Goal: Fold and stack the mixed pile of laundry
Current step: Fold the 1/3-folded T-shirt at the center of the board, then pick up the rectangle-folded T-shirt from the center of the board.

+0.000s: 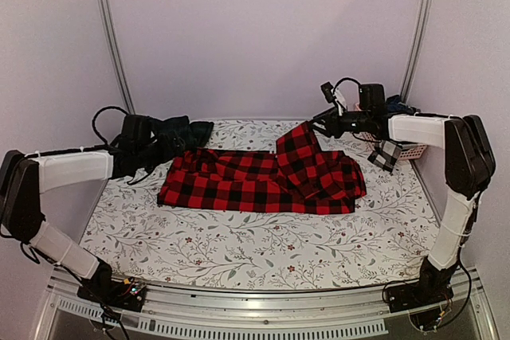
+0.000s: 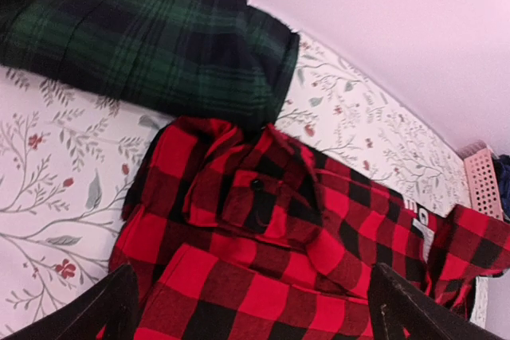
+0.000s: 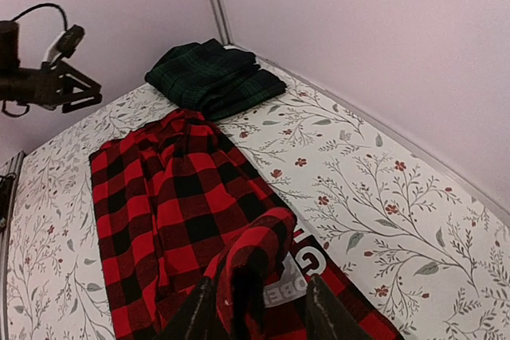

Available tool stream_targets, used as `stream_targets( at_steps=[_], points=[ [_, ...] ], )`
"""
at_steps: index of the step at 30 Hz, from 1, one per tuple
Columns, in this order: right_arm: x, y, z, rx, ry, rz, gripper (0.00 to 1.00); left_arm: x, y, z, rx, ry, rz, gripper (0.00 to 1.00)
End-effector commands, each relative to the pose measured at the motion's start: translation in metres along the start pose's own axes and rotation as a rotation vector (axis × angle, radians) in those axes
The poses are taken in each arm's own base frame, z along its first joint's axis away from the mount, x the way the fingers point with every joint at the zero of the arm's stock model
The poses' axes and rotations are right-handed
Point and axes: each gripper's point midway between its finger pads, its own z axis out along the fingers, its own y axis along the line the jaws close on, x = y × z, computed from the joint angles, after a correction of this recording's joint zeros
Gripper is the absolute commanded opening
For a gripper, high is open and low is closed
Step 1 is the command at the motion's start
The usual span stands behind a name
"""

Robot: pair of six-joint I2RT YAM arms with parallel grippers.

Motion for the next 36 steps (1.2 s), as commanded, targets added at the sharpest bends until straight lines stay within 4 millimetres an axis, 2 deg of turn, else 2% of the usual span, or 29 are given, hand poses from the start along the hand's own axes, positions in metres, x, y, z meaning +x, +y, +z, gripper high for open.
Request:
stream_targets(
  at_steps=[1, 4, 6, 8, 9, 10, 14, 17, 20, 23, 28, 36],
  points=[
    [0.035, -0.056, 0.012, 0.237, 0.119, 0.177, 0.48, -0.006, -0.042, -0.013, 0.156, -0.052, 0.152, 1.0],
    [0.055, -0.087, 0.005, 0.377, 0.191, 0.247, 0.58, 0.001, -0.044, -0.013, 0.146, -0.034, 0.165, 1.0],
    [0.064, -0.103, -0.009, 0.452, 0.215, 0.296, 0.61, 0.002, -0.043, -0.014, 0.138, -0.034, 0.165, 1.0],
    [0.07, -0.104, -0.022, 0.46, 0.211, 0.367, 0.62, 0.002, -0.042, -0.017, 0.138, -0.039, 0.163, 1.0],
    [0.07, -0.097, -0.026, 0.441, 0.202, 0.39, 0.62, 0.003, -0.042, -0.017, 0.142, -0.04, 0.164, 1.0],
    [0.061, -0.084, -0.03, 0.402, 0.176, 0.385, 0.61, 0.004, -0.042, -0.018, 0.143, -0.041, 0.164, 1.0],
    [0.064, -0.02, -0.038, 0.173, 0.147, 0.471, 0.54, 0.005, -0.043, -0.019, 0.145, -0.042, 0.164, 1.0],
    [0.083, 0.02, -0.034, 0.087, 0.19, 0.527, 0.5, 0.006, -0.046, -0.021, 0.159, -0.046, 0.163, 1.0],
    [0.099, 0.048, -0.028, 0.047, 0.229, 0.545, 0.48, 0.007, -0.051, -0.022, 0.176, -0.055, 0.158, 1.0],
    [0.122, 0.054, -0.024, 0.041, 0.274, 0.588, 0.47, 0.009, -0.053, -0.023, 0.183, -0.058, 0.146, 1.0],
    [0.151, 0.05, -0.015, 0.059, 0.328, 0.627, 0.46, 0.007, -0.054, -0.025, 0.179, -0.069, 0.136, 1.0],
    [0.171, 0.033, -0.005, 0.12, 0.374, 0.634, 0.46, 0.009, -0.052, -0.024, 0.167, -0.07, 0.128, 1.0]
  ],
)
